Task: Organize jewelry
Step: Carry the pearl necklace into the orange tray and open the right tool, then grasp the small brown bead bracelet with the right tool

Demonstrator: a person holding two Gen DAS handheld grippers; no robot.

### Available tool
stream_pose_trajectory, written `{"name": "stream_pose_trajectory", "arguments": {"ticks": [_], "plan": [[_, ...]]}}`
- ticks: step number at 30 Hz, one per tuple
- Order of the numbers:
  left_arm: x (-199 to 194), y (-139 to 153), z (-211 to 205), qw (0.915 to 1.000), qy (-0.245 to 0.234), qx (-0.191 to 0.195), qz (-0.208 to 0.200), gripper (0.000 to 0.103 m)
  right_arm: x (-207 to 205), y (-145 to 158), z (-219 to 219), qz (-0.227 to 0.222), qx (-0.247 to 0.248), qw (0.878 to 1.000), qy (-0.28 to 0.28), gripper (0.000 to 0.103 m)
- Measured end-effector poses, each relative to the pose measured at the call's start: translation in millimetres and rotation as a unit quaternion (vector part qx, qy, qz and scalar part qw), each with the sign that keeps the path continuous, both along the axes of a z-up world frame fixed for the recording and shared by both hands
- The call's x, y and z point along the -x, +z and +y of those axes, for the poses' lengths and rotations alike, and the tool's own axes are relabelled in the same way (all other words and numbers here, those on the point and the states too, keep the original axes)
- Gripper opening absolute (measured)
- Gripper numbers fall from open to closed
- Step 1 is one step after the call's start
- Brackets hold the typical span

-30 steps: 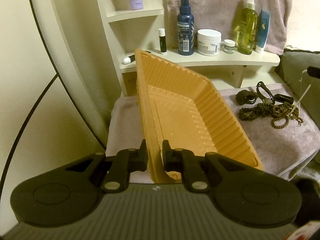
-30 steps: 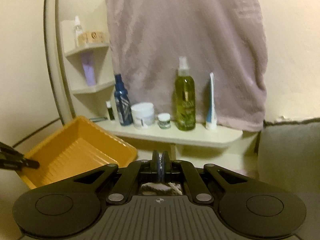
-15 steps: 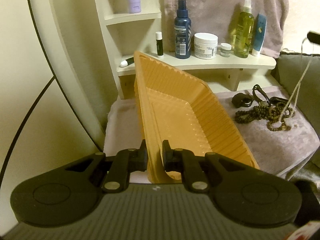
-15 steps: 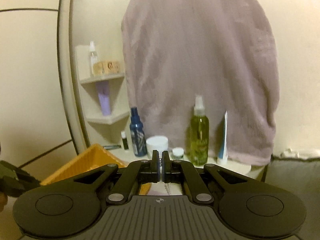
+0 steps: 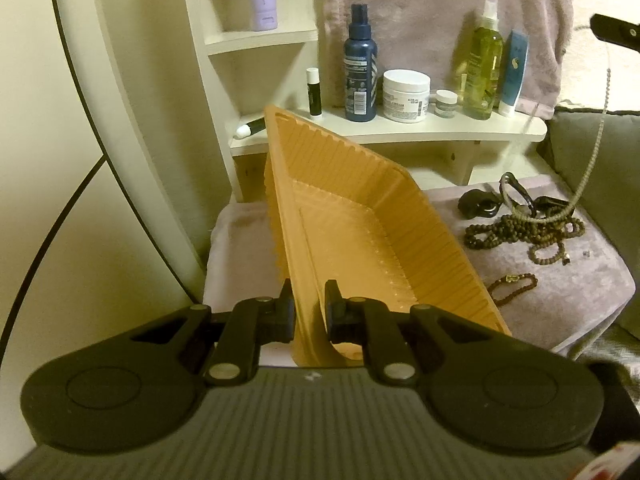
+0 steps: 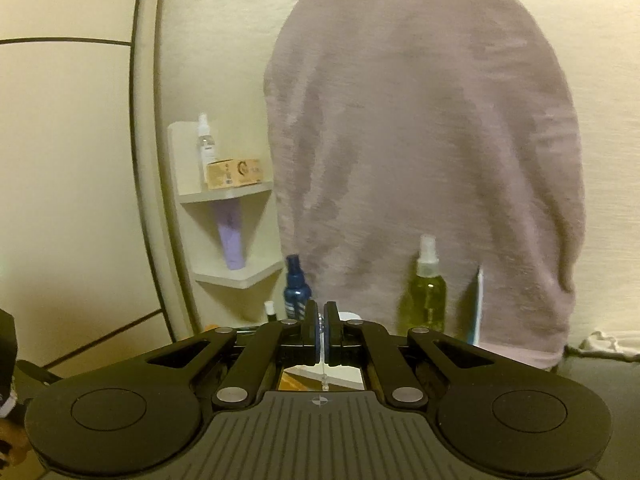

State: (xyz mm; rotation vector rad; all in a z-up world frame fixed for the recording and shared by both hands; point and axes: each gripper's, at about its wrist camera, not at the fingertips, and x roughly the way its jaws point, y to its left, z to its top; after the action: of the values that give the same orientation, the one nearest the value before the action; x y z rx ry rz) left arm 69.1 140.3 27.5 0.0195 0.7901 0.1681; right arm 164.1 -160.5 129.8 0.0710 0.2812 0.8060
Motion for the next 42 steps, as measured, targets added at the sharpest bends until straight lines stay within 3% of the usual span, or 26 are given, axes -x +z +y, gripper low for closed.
{"name": "stream_pose_trajectory", "arguments": {"ticks": [14, 23, 28, 30, 31, 32, 33, 36, 42], "plan": [[-1, -2, 8, 1.0000, -0.007, 0.005, 0.003, 0.012, 1, -5, 57, 0.026, -0.008, 0.996, 0.085, 0.002], [-2, -7, 19, 0.9998, -0.016, -0.001, 0.011, 0.012, -12, -72, 96, 0.118, 0.045, 0.985, 0.119, 0.002], [-3, -8, 22, 0.9998, -0.017, -0.002, 0.012, 0.012, -16, -98, 99, 0.144, 0.061, 0.980, 0.124, 0.002], [-3, -9, 22, 0.9998, -0.018, -0.003, 0.013, 0.012, -19, -103, 91, 0.148, 0.058, 0.981, 0.115, 0.008], [-3, -9, 22, 0.9998, -0.018, -0.002, 0.012, 0.012, -21, -104, 86, 0.150, 0.052, 0.981, 0.111, 0.028], [-3, -9, 23, 0.9998, -0.017, 0.000, 0.013, 0.012, -23, -104, 80, 0.150, 0.047, 0.982, 0.103, 0.056], [-3, -9, 24, 0.9998, -0.016, 0.001, 0.013, 0.012, -24, -105, 71, 0.145, 0.042, 0.984, 0.092, 0.064], [-3, -9, 23, 0.9998, -0.015, 0.000, 0.013, 0.012, -22, -111, 51, 0.143, 0.052, 0.986, 0.066, 0.067], [-3, -9, 23, 0.9998, -0.014, 0.002, 0.012, 0.012, -25, -157, 11, 0.187, 0.094, 0.978, 0.007, 0.067]]}}
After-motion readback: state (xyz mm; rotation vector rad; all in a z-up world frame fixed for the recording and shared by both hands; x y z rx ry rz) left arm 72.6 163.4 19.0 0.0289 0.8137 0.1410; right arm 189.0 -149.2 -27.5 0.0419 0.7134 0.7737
